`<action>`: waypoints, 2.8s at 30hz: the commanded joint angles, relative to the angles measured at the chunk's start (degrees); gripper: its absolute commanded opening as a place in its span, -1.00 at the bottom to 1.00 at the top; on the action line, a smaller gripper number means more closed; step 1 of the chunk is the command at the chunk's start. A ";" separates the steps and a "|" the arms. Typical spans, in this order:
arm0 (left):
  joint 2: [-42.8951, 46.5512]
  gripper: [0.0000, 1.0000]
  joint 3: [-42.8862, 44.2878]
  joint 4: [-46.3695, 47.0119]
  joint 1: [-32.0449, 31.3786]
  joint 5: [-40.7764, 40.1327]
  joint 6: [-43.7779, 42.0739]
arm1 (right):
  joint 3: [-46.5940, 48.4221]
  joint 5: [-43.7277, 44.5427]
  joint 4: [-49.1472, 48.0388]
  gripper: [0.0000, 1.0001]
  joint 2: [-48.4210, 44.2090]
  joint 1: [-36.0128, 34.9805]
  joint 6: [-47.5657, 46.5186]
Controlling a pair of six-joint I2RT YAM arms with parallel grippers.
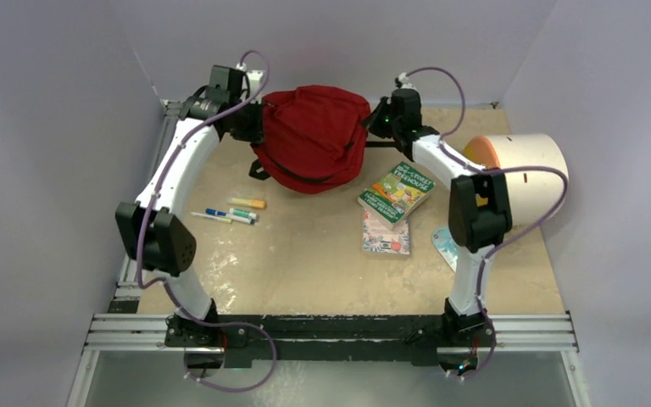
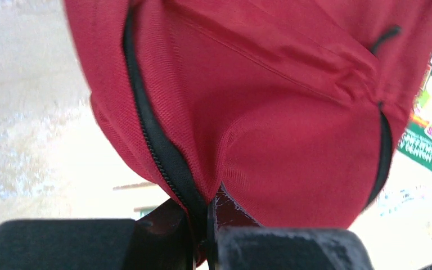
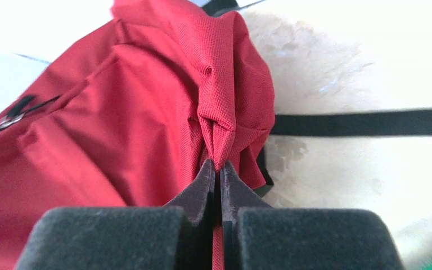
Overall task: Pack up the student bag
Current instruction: Adjust the student bag at the center of the board.
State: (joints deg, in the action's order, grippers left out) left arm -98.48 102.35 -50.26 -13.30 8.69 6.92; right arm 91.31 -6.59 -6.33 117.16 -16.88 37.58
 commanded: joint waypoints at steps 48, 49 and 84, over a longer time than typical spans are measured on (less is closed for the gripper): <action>-27.58 -1.00 31.18 3.86 2.67 17.24 0.73 | -29.04 7.45 -33.48 0.64 -17.65 -28.07 -54.85; -27.55 -1.00 31.16 3.80 2.67 17.31 0.81 | -28.99 9.07 -33.24 0.64 -17.21 -28.19 -55.09; -4.06 0.17 3.95 16.43 2.84 13.50 18.25 | -21.39 13.08 -29.39 -1.00 -13.38 -28.20 -26.18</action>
State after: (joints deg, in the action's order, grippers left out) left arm -113.78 114.39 -41.39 -10.52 23.53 17.37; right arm 66.32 7.25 -29.82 106.87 -44.99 1.76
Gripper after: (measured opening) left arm 0.577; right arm 0.016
